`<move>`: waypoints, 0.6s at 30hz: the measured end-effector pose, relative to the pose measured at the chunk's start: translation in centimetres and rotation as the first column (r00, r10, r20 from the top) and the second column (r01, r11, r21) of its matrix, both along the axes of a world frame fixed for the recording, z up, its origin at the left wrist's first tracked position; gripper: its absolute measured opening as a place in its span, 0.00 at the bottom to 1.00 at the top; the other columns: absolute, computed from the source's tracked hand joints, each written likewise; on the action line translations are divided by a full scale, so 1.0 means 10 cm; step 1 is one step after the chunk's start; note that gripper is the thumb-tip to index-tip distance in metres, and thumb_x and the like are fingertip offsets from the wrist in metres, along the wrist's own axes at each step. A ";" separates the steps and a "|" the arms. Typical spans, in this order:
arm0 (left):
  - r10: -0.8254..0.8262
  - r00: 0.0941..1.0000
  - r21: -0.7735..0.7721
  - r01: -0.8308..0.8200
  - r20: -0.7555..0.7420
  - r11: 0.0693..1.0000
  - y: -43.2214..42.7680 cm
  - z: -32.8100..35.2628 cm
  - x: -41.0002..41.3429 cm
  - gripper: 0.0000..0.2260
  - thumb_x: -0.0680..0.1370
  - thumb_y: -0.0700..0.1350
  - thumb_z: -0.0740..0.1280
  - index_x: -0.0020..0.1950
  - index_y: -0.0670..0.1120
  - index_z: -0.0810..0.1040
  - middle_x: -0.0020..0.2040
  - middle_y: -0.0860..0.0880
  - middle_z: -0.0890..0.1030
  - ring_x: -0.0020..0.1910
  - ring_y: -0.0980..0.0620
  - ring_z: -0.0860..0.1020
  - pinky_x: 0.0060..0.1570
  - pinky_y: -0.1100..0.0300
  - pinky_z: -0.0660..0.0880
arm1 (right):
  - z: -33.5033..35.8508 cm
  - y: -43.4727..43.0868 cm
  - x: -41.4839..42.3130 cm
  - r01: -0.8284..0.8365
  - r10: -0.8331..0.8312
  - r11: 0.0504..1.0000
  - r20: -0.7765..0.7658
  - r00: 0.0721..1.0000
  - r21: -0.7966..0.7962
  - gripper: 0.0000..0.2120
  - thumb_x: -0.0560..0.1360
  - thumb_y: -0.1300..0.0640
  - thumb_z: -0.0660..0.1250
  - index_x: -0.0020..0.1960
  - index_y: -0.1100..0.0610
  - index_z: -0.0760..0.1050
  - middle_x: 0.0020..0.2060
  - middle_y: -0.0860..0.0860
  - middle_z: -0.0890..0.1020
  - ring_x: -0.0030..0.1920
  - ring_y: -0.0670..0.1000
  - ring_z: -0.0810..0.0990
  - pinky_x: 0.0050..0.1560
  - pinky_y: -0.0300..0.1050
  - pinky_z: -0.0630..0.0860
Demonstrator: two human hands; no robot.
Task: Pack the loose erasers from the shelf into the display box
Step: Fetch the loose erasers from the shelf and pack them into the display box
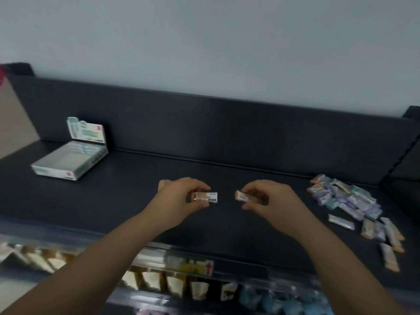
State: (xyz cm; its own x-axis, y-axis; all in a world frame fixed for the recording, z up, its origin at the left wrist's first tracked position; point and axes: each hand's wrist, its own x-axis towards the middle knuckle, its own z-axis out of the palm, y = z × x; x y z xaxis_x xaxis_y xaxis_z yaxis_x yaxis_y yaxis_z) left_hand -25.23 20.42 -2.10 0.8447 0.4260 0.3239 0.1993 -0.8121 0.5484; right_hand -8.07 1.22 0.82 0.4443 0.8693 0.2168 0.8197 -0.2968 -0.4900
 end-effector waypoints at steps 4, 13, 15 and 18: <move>0.079 0.996 -0.072 -0.076 0.044 0.995 0.53 0.01 -0.76 0.11 0.70 0.56 0.74 0.49 0.62 0.76 0.44 0.61 0.79 0.47 0.61 0.76 0.57 0.50 0.71 | -0.01 0.61 -0.68 -0.038 0.038 0.998 -0.020 0.999 0.047 0.16 0.70 0.52 0.75 0.57 0.45 0.77 0.47 0.40 0.79 0.47 0.40 0.77 0.49 0.33 0.74; 0.281 0.955 -0.273 -0.245 0.100 0.930 1.29 0.03 -1.99 0.08 0.71 0.46 0.75 0.46 0.55 0.79 0.41 0.54 0.81 0.39 0.59 0.78 0.40 0.64 0.75 | -0.02 1.76 -1.64 -0.228 0.230 0.971 -0.029 0.973 0.071 0.13 0.70 0.53 0.75 0.54 0.47 0.79 0.44 0.41 0.79 0.45 0.40 0.76 0.47 0.31 0.72; 0.316 0.942 -0.335 -0.264 0.112 0.905 1.46 0.03 -2.16 0.07 0.71 0.45 0.75 0.47 0.53 0.80 0.40 0.54 0.82 0.37 0.60 0.78 0.37 0.68 0.73 | -0.01 1.99 -1.76 -0.266 0.270 0.961 -0.043 0.962 0.073 0.13 0.70 0.53 0.75 0.54 0.46 0.79 0.44 0.40 0.79 0.45 0.40 0.76 0.47 0.33 0.73; 0.365 0.922 -0.350 -0.303 0.126 0.887 1.74 0.04 -2.36 0.08 0.72 0.45 0.74 0.49 0.53 0.82 0.41 0.55 0.83 0.38 0.59 0.80 0.39 0.67 0.75 | 0.01 2.33 -1.88 -0.317 0.322 0.946 -0.071 0.944 0.073 0.13 0.70 0.52 0.75 0.53 0.46 0.80 0.44 0.40 0.79 0.45 0.40 0.77 0.47 0.34 0.73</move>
